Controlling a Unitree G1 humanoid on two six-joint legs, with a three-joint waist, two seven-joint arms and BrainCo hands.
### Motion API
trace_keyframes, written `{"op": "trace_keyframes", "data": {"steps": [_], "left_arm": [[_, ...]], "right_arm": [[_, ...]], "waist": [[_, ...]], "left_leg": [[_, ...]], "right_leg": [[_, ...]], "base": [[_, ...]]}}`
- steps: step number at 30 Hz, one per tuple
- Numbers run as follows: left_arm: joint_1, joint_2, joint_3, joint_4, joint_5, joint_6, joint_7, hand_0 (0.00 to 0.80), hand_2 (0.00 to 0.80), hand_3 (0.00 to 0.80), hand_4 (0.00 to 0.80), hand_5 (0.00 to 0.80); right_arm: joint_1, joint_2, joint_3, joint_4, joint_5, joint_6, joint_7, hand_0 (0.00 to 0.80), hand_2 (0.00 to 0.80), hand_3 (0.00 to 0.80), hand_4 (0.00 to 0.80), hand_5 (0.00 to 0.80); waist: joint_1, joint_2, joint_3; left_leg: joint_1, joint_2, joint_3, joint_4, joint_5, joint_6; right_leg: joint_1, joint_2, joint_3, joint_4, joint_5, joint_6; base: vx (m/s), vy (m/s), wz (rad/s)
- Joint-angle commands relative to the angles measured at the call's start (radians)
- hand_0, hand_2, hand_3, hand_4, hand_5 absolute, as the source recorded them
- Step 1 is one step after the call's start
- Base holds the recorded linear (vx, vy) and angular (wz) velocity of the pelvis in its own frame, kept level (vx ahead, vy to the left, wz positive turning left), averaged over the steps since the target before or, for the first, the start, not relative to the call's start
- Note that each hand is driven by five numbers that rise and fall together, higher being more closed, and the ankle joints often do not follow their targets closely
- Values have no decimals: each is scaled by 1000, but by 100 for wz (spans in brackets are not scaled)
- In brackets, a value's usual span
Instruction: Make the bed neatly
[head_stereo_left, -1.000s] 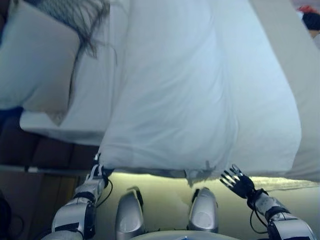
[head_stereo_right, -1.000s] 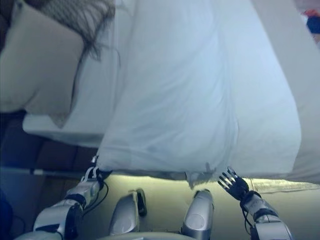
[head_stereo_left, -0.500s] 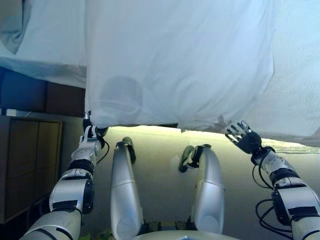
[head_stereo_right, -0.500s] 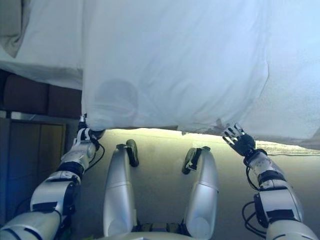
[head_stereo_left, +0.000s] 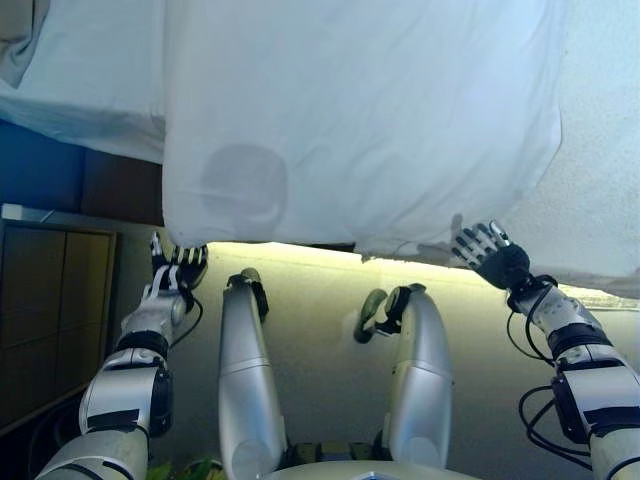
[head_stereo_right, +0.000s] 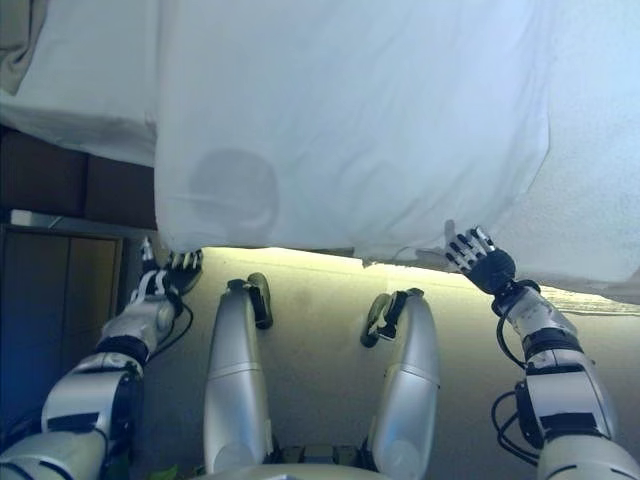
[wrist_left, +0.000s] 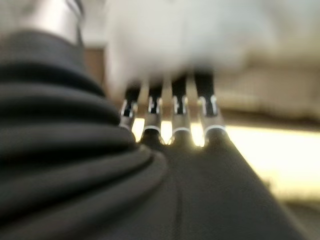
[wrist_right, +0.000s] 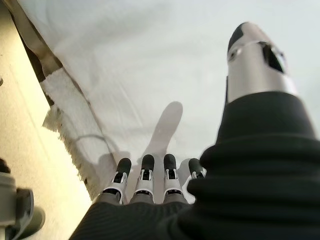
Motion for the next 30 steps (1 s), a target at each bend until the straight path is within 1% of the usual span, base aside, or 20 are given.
{"op": "trace_keyframes", "data": {"steps": [1,3,4,6,8,9,10,12,13,14,15,16,19,22,24,25,26,30], "left_arm": [[178,-21,-58,69,128,49,-110,0,0,0,0,0],[233,-39,-58,95,188,69,-155,0,0,0,0,0],[261,-41,-55,100,223,82,-176,0,0,0,0,0],[308,-49,-59,107,284,85,-210,0,0,0,0,0],[346,-35,-31,105,291,96,-306,0,0,0,0,0],[357,-22,-19,86,272,96,-375,0,0,0,0,0],[371,-13,-14,22,214,95,-434,0,0,0,0,0],[401,-16,-44,-166,116,75,-489,0,0,0,0,0],[422,-16,-72,-291,89,41,-548,0,0,0,0,0],[434,-19,-92,-357,84,-1,-608,0,0,0,0,0],[444,-28,-114,-422,74,-44,-632,0,0,0,0,0],[444,-32,-129,-465,59,-81,-694,0,0,0,0,0],[386,-34,-137,-570,53,-154,-808,0,0,0,0,0],[285,-30,-149,-657,51,-191,-809,0,0,0,0,0],[237,-26,-153,-683,58,-211,-775,0,0,0,0,0],[185,-14,-150,-689,71,-208,-748,0,0,0,0,0],[166,-8,-150,-686,78,-207,-737,0,0,0,0,0],[37,45,-147,-634,63,-179,-651,0,0,0,0,0]], "right_arm": [[110,30,-34,-13,47,-29,25,0,0,0,0,0],[131,44,-45,-20,49,-44,27,0,0,0,0,0],[142,43,-51,-30,48,-41,25,0,0,0,0,0],[161,42,-60,-43,45,-34,14,0,0,0,0,0],[179,39,-73,-42,28,-29,13,0,0,0,0,0],[189,34,-75,-49,26,-23,10,0,0,0,0,0],[206,32,-77,-65,28,-20,2,0,0,0,0,0],[248,41,-75,-109,43,-35,-23,0,0,0,0,0],[283,56,-71,-150,56,-56,-47,0,0,0,0,0],[302,64,-70,-174,67,-69,-61,0,0,0,0,0],[318,73,-69,-185,71,-83,-68,0,0,0,0,0],[325,76,-72,-183,69,-86,-67,0,0,0,0,0],[305,65,-73,-142,73,-61,-57,0,0,0,0,0],[271,60,-58,-98,69,-41,-42,0,0,0,0,0],[261,60,-52,-90,67,-33,-41,0,0,0,0,0],[256,56,-49,-83,67,-25,-41,0,0,0,0,0],[253,54,-48,-80,66,-23,-39,0,0,0,0,0],[247,35,-45,-49,45,-4,-12,0,0,0,0,0]], "waist": [[18,8,-110],[19,17,-110],[20,20,-108],[21,28,-104],[21,38,-103],[21,42,-101],[22,46,-101],[26,52,-98],[31,56,-95],[34,59,-94],[36,63,-94],[38,65,-95],[38,63,-100],[30,56,-103],[24,51,-103],[14,45,-104],[11,43,-102],[-20,25,-100]], "left_leg": [[97,0,72,-21,-99,1],[133,-1,80,-44,-98,-2],[151,0,83,-55,-98,-1],[186,1,87,-77,-95,-2],[227,3,93,-109,-91,-5],[245,5,95,-123,-89,-6],[262,5,96,-137,-86,-6],[285,0,94,-158,-81,-4],[293,-3,93,-168,-79,-2],[299,-5,94,-176,-76,0],[307,-8,94,-188,-71,2],[317,-8,97,-201,-67,2],[333,-6,97,-213,-70,-1],[332,-2,94,-204,-79,-4],[331,1,94,-199,-83,-5],[329,4,94,-193,-88,-5],[327,6,95,-191,-89,-5],[306,17,102,-172,-91,0]], "right_leg": [[42,-17,83,-109,89,133],[74,-19,76,-132,94,131],[89,-19,75,-143,96,131],[120,-18,75,-166,101,130],[155,-16,79,-191,105,129],[171,-16,81,-203,107,129],[188,-16,84,-217,112,128],[207,-16,86,-235,122,129],[214,-16,86,-245,130,129],[219,-15,85,-251,135,129],[226,-14,85,-259,142,131],[237,-15,81,-269,146,132],[256,-21,76,-281,145,132],[253,-21,83,-270,138,133],[248,-19,88,-261,133,134],[243,-18,93,-255,130,135],[239,-17,95,-251,128,136],[208,-5,111,-229,124,140]], "base": [[43,-43,13],[57,-33,10],[69,-22,2],[87,-7,0],[112,11,0],[114,12,-2],[104,10,-3],[66,7,-1],[33,0,1],[0,0,0],[36,8,2],[50,14,5],[63,11,-1],[55,16,0],[50,32,-1],[35,34,-4],[37,49,-5],[20,60,-7]]}}
